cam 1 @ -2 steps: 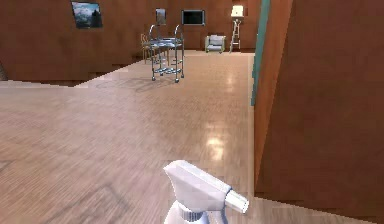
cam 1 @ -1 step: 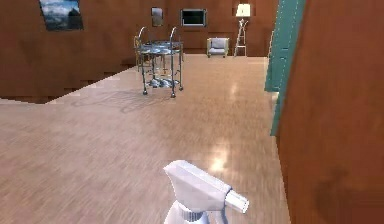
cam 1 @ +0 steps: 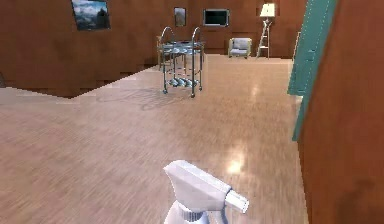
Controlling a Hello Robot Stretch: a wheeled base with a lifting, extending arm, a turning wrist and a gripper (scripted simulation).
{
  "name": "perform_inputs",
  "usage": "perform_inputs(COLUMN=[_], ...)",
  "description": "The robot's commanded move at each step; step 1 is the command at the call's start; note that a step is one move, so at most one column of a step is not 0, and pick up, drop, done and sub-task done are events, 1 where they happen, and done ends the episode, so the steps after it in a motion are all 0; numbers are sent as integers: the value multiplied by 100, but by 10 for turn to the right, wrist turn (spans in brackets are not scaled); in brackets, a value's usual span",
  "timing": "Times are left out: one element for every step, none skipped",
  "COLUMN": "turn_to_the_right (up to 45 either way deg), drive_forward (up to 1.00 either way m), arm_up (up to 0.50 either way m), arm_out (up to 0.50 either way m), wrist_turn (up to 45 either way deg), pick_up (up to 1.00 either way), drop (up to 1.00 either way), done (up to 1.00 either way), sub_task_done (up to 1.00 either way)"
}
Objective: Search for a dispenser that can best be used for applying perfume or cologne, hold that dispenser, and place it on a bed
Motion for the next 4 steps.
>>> perform_inputs(turn_to_the_right=[0, 150, 0, 30], drive_forward=[25, 0, 100, 0], arm_up=[0, 0, 0, 0], arm_out=[0, 0, 0, 0], wrist_turn=[0, 0, 0, 0], pick_up=[0, 0, 0, 0], drop=[0, 0, 0, 0], done=[0, 0, 0, 0], sub_task_done=[0, 0, 0, 0])
